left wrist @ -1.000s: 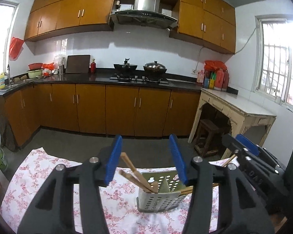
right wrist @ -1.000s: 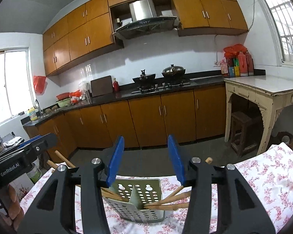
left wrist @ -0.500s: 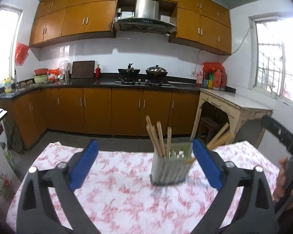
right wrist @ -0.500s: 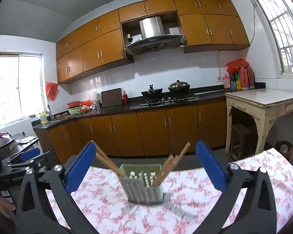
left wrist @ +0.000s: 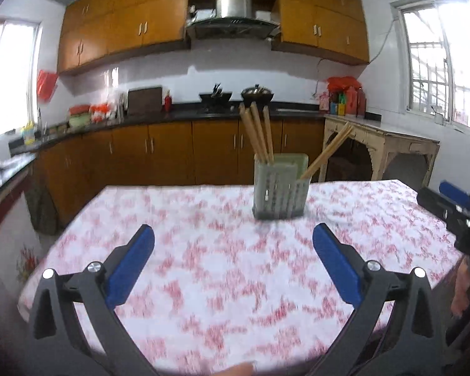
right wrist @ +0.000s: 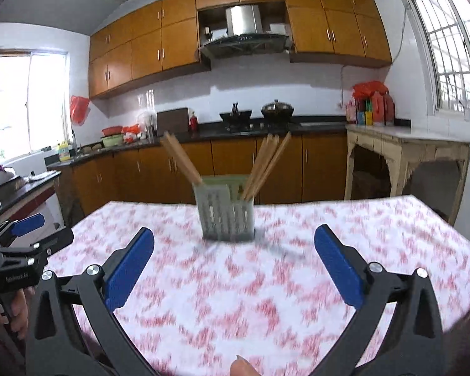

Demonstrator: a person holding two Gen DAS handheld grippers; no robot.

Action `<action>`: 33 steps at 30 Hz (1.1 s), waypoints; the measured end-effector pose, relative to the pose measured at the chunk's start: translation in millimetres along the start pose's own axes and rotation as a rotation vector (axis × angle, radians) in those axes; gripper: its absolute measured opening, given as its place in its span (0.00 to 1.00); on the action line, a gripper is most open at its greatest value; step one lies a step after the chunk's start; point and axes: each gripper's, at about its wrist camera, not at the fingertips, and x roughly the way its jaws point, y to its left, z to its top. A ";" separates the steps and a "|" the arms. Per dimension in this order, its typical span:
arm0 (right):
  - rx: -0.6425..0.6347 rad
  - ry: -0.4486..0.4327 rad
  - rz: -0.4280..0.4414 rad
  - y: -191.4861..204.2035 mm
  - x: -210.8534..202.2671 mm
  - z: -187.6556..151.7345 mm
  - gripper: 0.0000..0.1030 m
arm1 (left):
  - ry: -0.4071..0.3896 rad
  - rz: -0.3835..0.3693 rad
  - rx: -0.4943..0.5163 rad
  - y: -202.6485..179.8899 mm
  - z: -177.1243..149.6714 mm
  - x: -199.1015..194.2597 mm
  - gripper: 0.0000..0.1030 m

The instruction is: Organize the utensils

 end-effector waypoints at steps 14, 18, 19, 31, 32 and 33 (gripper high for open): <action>0.018 0.065 -0.027 -0.1 -22.3 -56.6 0.98 | 0.055 0.051 -0.043 -2.9 -52.0 -15.7 0.96; 0.007 0.065 -0.023 2.8 -26.6 -62.2 0.98 | 0.054 0.044 -0.038 -7.4 -55.6 -18.4 0.96; 0.010 0.066 -0.023 3.0 -26.8 -62.6 0.98 | 0.055 0.043 -0.038 -8.4 -56.9 -18.9 0.96; 0.014 0.084 -0.010 7.6 -28.7 -69.5 0.98 | 0.070 0.040 -0.045 -11.7 -62.4 -18.5 0.96; 0.017 0.084 -0.010 7.3 -29.0 -69.6 0.98 | 0.072 0.039 -0.046 -11.8 -62.9 -18.2 0.96; 0.020 0.085 -0.010 6.8 -29.4 -70.2 0.98 | 0.075 0.038 -0.047 -12.0 -63.4 -17.7 0.96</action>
